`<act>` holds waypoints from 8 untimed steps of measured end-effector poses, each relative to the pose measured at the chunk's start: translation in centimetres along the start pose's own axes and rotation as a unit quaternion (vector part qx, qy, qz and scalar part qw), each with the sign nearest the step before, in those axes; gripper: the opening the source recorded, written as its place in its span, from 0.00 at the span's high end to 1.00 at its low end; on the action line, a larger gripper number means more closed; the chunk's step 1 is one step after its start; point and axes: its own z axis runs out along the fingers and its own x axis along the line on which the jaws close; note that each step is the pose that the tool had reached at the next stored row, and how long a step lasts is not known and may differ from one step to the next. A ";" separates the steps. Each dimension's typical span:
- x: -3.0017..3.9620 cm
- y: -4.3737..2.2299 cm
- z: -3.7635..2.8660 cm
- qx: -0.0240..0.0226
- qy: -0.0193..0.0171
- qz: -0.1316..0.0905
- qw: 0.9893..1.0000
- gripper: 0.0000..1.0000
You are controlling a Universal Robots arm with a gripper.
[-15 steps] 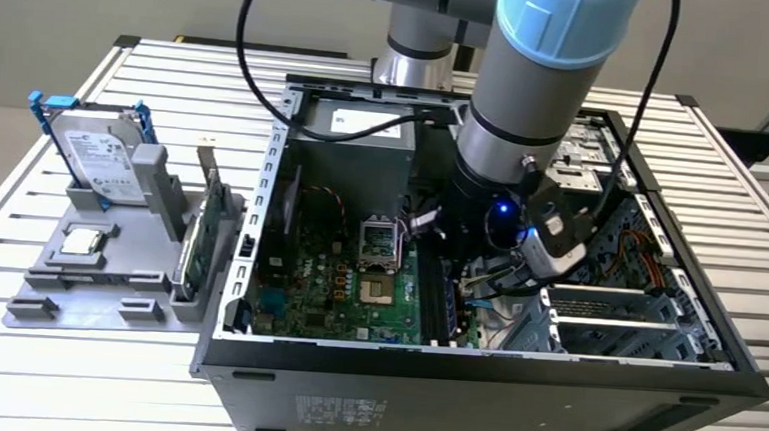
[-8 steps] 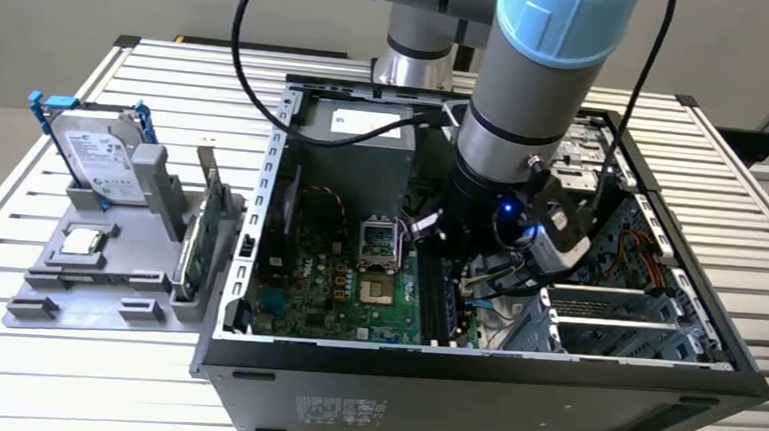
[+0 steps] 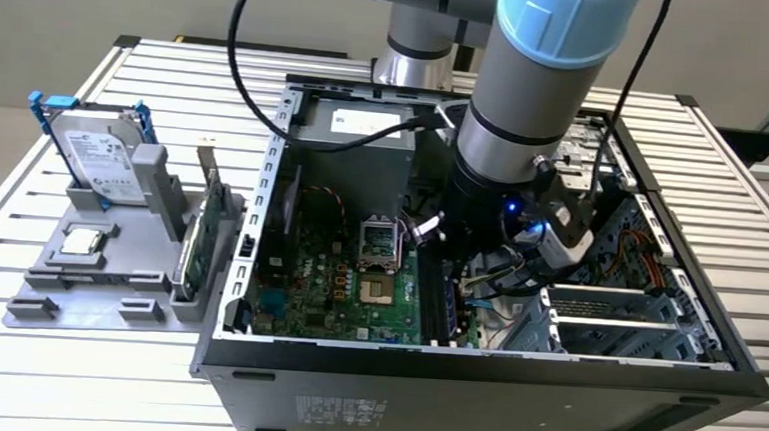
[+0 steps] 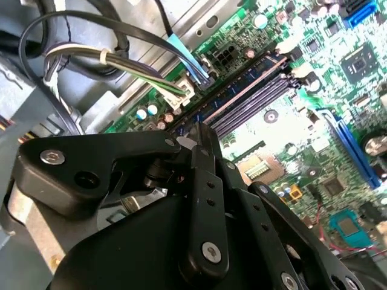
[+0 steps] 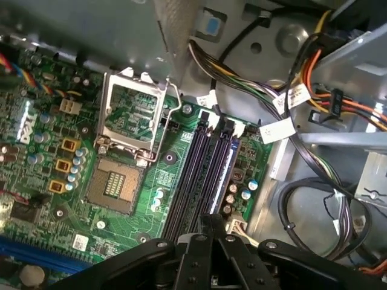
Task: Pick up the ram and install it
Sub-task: 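Press down the ram until it locks into place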
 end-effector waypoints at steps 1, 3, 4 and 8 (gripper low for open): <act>0.00 0.00 0.00 0.000 0.000 -0.007 1.000 1.00; 0.00 0.00 0.01 0.000 0.000 -0.021 1.000 1.00; 0.00 0.00 0.00 0.000 0.000 -0.028 1.000 1.00; 0.00 0.00 0.00 -0.001 0.001 -0.054 0.999 1.00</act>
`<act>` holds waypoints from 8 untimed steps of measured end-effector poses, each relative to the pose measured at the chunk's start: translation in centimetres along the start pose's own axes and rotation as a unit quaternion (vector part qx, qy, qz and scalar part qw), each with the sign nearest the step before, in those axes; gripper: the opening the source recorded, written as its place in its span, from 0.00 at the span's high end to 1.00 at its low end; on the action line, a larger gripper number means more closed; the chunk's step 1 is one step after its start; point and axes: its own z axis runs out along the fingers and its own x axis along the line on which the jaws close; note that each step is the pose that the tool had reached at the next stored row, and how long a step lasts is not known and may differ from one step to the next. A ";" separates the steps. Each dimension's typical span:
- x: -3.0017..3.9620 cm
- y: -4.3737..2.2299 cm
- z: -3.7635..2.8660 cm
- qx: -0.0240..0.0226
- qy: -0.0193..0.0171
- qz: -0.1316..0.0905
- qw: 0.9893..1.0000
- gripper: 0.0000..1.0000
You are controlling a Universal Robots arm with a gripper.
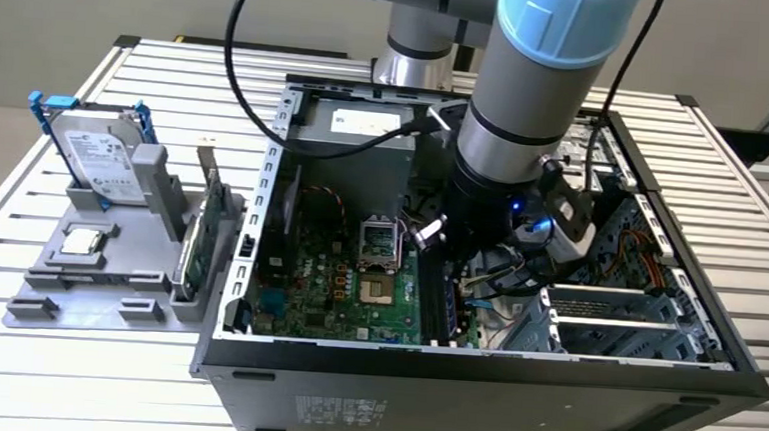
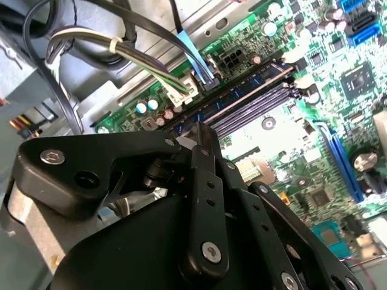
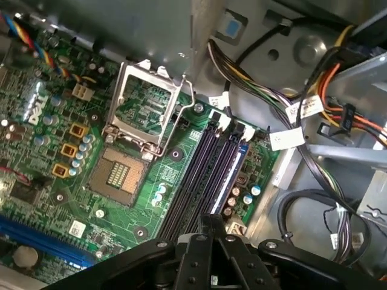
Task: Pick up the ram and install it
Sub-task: 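Press down the ram until it locks into place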
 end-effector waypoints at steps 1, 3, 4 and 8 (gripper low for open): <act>0.00 0.00 0.00 0.000 0.000 -0.006 1.000 1.00; 0.00 0.00 0.00 0.000 0.000 -0.019 1.000 1.00; 0.00 0.00 0.00 0.000 0.000 -0.026 1.000 1.00; -0.01 0.00 0.00 -0.001 0.001 -0.054 0.999 1.00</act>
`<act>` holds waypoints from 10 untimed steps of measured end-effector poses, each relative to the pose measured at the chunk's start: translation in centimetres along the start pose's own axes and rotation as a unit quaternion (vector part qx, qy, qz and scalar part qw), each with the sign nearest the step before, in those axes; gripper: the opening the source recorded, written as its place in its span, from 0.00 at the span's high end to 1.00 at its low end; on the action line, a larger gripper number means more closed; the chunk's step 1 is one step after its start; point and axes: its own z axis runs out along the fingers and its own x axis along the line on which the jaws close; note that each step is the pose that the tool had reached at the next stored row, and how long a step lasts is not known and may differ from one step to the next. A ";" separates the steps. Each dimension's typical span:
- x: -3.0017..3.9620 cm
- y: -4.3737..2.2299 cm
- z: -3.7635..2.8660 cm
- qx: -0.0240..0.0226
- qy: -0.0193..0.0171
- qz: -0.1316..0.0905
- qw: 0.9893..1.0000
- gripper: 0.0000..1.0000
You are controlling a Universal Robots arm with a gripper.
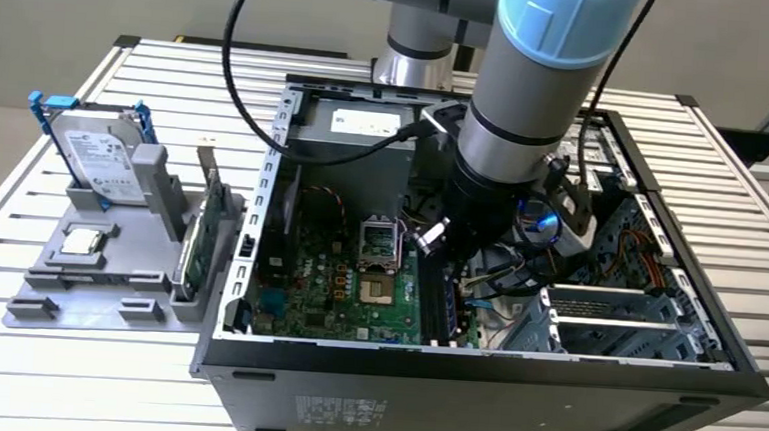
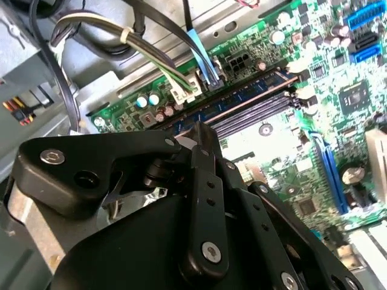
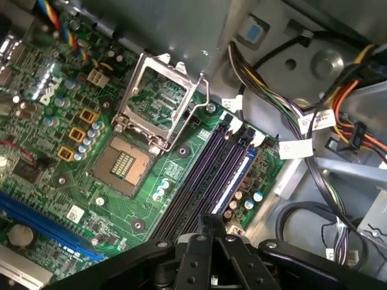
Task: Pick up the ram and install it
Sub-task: 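Press down the ram until it locks into place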
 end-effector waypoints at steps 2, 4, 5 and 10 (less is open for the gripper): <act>-0.01 -0.01 0.00 0.000 0.000 -0.012 1.000 1.00; -0.01 -0.01 0.00 0.000 0.000 -0.025 1.000 1.00; -0.01 -0.01 0.01 0.000 0.000 -0.031 1.000 1.00; -0.01 -0.01 0.00 -0.001 0.001 -0.063 0.998 1.00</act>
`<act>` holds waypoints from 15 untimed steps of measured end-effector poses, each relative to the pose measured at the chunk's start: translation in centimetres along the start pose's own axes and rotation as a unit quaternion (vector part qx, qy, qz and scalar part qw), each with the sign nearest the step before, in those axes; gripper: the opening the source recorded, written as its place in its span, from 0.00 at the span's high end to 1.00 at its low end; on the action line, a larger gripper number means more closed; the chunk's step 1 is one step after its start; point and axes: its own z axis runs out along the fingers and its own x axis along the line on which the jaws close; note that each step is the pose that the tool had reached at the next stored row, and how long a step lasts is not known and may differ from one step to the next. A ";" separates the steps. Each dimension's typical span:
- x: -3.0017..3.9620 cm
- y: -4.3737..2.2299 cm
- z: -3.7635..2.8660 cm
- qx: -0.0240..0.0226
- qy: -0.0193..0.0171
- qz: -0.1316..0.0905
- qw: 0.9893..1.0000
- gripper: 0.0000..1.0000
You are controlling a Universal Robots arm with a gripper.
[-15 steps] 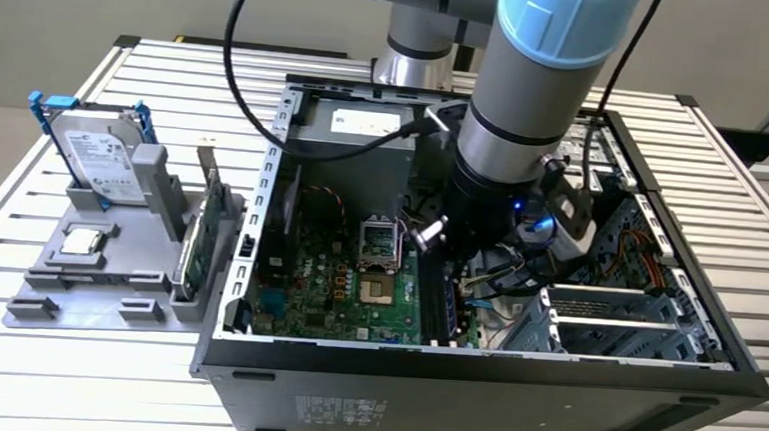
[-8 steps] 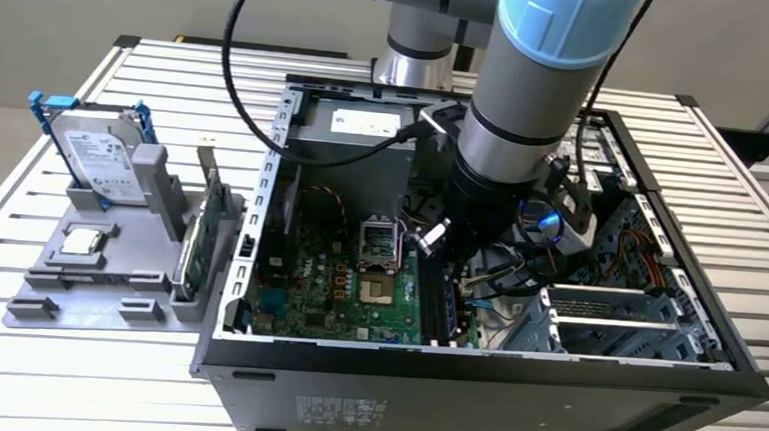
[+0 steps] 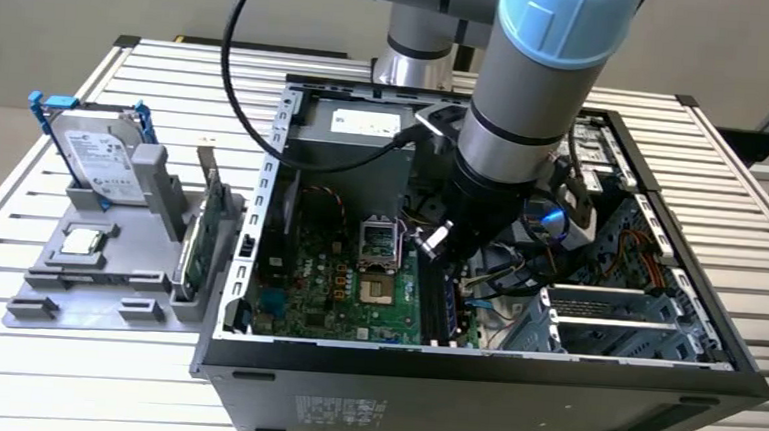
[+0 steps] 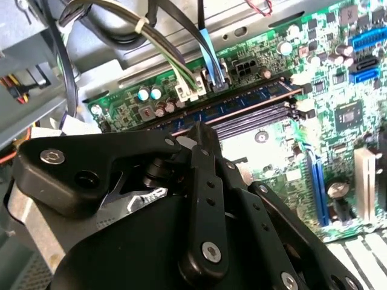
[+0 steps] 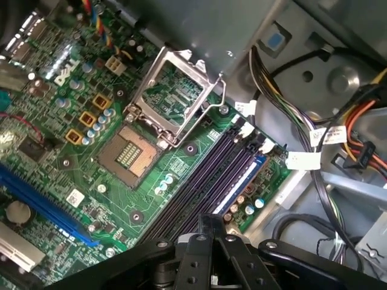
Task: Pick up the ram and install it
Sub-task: 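Press down the ram until it locks into place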
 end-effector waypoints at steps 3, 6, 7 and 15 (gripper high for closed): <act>0.00 0.00 0.00 0.000 0.000 -0.020 1.000 1.00; 0.00 0.00 0.00 -0.001 0.001 -0.043 0.999 1.00; 0.00 0.00 0.00 -0.001 0.001 -0.051 0.999 1.00; 0.00 0.00 0.00 -0.001 0.001 -0.111 0.994 1.00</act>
